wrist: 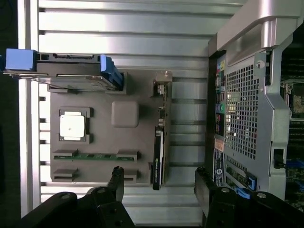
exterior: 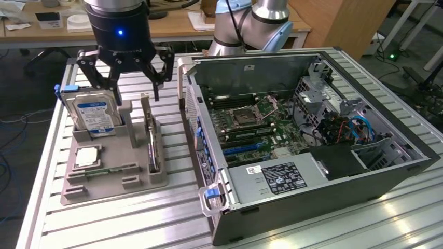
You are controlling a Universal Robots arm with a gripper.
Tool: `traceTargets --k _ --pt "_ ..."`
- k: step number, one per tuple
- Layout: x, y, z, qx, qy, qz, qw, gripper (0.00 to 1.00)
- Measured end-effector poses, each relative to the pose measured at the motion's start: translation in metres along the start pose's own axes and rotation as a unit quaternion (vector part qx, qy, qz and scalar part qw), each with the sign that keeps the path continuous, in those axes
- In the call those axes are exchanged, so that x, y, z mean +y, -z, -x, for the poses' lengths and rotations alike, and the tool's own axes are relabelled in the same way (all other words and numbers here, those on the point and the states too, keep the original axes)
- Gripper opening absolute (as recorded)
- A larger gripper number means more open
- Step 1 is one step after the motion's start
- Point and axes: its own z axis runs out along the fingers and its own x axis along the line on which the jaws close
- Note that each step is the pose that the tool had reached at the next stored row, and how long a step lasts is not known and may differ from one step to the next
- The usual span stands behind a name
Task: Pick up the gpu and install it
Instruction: 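Pick up the gpu and move the gpu toward the slot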
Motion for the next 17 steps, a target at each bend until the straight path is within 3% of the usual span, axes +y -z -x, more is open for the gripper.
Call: traceTargets --k 17 --pt "-0.0005 -0.0155 0.001 0.0 0.0 0.0 1.0 0.71"
